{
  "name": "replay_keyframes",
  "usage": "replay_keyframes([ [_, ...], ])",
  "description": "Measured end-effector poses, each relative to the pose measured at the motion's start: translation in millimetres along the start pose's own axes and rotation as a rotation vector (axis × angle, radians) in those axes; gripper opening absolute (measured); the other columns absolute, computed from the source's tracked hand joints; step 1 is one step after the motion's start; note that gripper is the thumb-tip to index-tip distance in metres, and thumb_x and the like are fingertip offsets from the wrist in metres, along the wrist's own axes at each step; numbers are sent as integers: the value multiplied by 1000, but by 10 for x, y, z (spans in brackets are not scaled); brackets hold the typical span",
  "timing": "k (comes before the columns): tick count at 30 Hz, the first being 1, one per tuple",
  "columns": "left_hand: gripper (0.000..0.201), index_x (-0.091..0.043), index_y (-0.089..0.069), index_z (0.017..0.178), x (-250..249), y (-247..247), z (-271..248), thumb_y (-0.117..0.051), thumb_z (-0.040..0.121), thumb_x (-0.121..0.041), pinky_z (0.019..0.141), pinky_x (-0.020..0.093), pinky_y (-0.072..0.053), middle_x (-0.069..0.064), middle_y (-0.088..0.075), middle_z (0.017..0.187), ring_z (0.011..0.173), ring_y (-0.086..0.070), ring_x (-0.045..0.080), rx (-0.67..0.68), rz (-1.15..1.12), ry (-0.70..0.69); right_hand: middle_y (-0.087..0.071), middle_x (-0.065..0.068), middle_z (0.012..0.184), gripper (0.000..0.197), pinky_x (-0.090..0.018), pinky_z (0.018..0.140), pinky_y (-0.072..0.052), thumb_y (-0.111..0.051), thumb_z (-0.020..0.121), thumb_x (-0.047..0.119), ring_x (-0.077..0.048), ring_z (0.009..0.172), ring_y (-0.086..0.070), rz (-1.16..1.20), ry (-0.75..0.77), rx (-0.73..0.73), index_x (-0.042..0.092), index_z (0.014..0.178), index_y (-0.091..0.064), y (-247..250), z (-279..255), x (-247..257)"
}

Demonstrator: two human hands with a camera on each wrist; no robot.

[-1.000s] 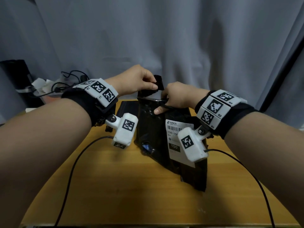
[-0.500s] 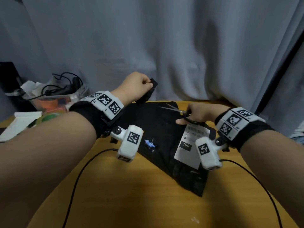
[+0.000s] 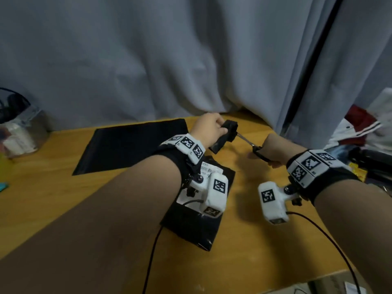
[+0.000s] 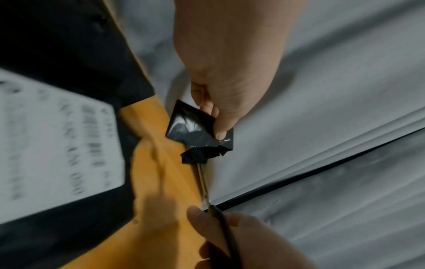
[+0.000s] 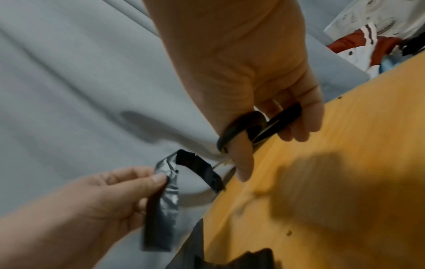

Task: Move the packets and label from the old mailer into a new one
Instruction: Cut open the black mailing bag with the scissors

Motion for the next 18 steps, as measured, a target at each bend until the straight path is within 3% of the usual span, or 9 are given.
replay_keyframes([
  [3,59,-10,-44,135,243,-384,-99,-51,90,-48,105,40,-38,12,-52,135,127,-45,30,220,145,96,-52,-8,63,41,-30,54,-43,-61,88,40,-22,56,-50,-109,-54,47,4,70,-52,-130,-11,-128],
  [5,78,-15,-28,146,361,-456,-188,-37,87,-66,109,47,-31,10,-35,147,136,-28,33,324,453,129,-48,-8,66,40,-28,51,-39,-57,91,35,-24,62,-52,-120,-87,28,-4,95,-53,-160,-11,-170],
  [7,84,-15,-22,148,434,-421,-263,-37,85,-69,105,45,-35,10,-27,149,134,-31,32,356,573,110,-50,-9,75,64,-29,52,-40,-59,89,36,-27,76,-54,-112,-119,40,-9,127,-35,-198,-30,-176],
  [9,86,-15,-22,147,517,-418,-349,-45,83,-67,100,39,-42,9,-28,148,127,-42,28,447,584,79,-55,-13,95,78,-33,62,-45,-64,86,33,-28,86,-53,-101,-120,69,-7,137,-22,-255,-66,-127],
  [10,85,-14,-24,146,569,-419,-399,-48,83,-66,99,36,-43,9,-31,147,125,-45,27,501,597,78,-55,-14,101,77,-33,64,-46,-65,85,29,-27,88,-52,-82,-114,68,-5,138,-21,-292,-67,-108],
  [12,81,-13,-32,142,690,-394,-498,-53,82,-63,94,32,-42,9,-42,141,120,-49,24,537,599,92,-53,-12,97,58,-32,61,-44,-63,87,18,-26,85,-52,-78,-58,8,-2,132,-33,-333,-107,-34],
  [15,69,-13,-47,126,829,-240,-630,-62,78,-59,79,28,-44,8,-49,122,96,-54,19,410,484,116,-50,-8,83,29,-34,66,-43,-54,89,10,-27,83,-52,-246,49,-58,2,116,-49,-383,-214,122],
  [18,53,-17,-52,111,877,-14,-787,-69,75,-51,72,24,-43,2,-48,108,89,-53,14,262,346,97,-49,-6,78,20,-35,65,-45,-49,91,11,-27,80,-53,-311,140,-177,7,110,-53,-369,-343,296],
])
Point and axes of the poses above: each hand's wrist, its own z-axis towards the middle knuckle, its own y-axis out of the back of the hand, x = y × z, the point moved 5 cm from there along z, towards the middle knuckle
